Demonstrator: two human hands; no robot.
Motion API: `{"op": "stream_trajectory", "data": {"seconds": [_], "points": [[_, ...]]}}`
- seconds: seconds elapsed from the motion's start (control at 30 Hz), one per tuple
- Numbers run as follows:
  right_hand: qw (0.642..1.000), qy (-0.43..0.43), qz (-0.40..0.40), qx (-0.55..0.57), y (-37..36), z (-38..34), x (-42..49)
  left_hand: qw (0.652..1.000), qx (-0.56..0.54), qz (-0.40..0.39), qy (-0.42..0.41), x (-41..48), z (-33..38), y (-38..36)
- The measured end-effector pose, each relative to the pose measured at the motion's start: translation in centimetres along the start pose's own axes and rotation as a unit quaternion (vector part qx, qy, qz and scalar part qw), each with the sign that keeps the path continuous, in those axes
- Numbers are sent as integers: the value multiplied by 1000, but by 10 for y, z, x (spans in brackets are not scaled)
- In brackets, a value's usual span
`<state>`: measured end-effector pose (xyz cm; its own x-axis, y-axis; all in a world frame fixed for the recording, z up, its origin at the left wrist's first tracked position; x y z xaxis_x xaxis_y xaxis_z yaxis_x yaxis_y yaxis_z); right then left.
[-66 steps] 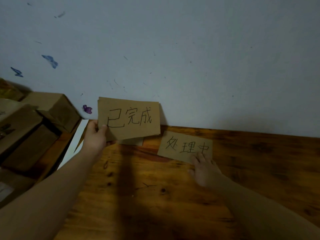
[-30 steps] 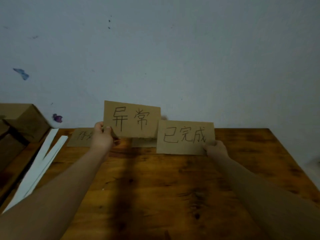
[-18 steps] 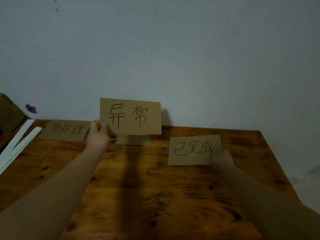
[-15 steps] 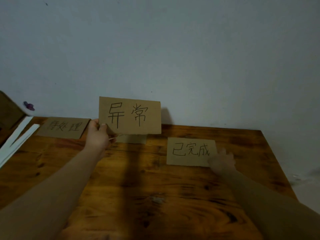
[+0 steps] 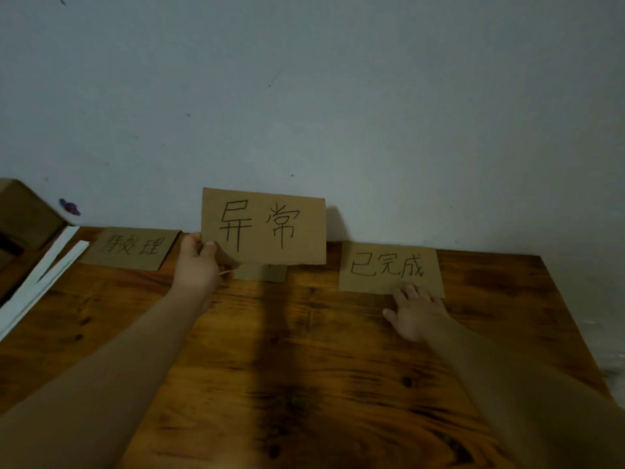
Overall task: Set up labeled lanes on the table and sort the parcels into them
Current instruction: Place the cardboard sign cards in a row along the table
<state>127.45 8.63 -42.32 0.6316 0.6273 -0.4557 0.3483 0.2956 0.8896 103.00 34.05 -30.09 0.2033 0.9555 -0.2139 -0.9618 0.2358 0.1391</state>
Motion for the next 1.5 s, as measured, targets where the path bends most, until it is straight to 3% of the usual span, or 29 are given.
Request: {"op": "stream_trajectory", "data": {"seconds": [0.2,0.3,0.37,0.43,0.5,0.57,0.7,0.8,1.1,1.33,1.5], "points": [[1000,-5,1,11,9,1,6,1000,7,-3,2,-8,2,-4],[991,-1,66,118,27,-14,-10,999,30,-16,5,-18,6,-9],[947,-11,77,312,43,-29,-24,999,33,-38,14,-28,8,-16],[877,-8,85,472,57,-41,-37,997,28,-68,26,-40,9,-26],[832,11,108,545,68,-45,-52,993,39,-104,35,-55,9,-40],[814,6,142,563,73,-37,-69,987,50,-144,44,-70,9,-54],[850,-39,193,489,71,4,-103,967,129,-221,-9,-101,11,-79],[865,-64,184,463,69,38,-122,941,197,-265,-70,-120,9,-104],[906,-103,161,377,49,165,-125,857,374,-295,-195,-183,-11,-223],[928,-117,127,329,22,245,-100,770,488,-369,-178,-208,-68,-302],[943,-126,83,298,-9,274,-82,669,588,-412,-192,-217,-103,-329]]}}
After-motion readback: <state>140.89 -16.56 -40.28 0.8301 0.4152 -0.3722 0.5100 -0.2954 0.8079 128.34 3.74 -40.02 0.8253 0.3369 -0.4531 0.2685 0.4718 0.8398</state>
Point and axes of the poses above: each hand's wrist, its own x-axis towards the middle knuckle, its own y-axis out of the back of the hand, z = x × y, the point moved 4 cm from there along x, towards the middle knuckle, and after that the axes turned 5 degrees about z, right-handed, at the moved point
